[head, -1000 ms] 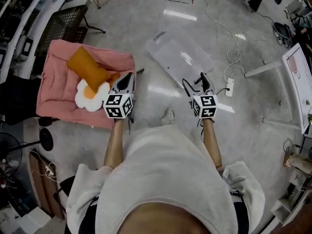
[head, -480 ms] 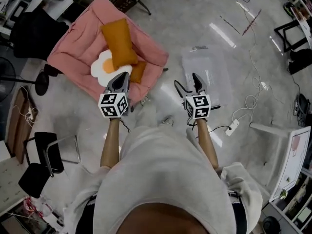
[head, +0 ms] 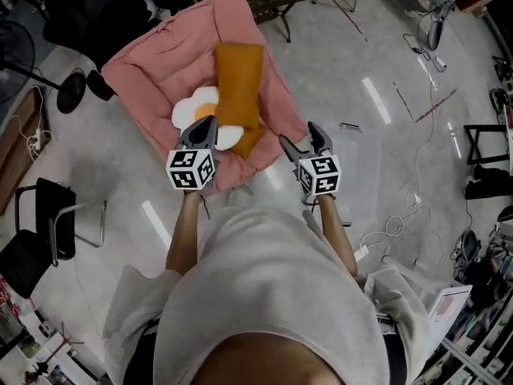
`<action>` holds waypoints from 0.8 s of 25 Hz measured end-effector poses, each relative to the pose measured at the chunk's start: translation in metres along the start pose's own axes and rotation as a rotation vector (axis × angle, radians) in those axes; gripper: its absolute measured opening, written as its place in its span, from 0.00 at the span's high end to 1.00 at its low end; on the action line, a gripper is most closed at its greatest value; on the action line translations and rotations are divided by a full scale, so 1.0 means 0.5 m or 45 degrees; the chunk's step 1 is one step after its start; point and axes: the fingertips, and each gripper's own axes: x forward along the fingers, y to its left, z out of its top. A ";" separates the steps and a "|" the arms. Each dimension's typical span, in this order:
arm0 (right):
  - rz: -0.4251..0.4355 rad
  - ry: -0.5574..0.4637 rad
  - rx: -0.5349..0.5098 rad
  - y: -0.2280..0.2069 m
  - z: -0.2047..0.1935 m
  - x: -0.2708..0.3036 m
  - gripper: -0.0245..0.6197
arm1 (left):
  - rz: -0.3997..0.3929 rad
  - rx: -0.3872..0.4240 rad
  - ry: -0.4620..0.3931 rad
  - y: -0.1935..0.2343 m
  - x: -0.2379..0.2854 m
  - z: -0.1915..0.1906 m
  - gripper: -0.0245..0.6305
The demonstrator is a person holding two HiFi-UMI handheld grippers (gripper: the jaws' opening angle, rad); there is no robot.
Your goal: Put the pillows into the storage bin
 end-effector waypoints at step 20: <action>0.347 0.194 0.131 -0.021 0.004 0.405 0.26 | 0.265 -0.145 0.025 0.173 0.100 0.035 0.94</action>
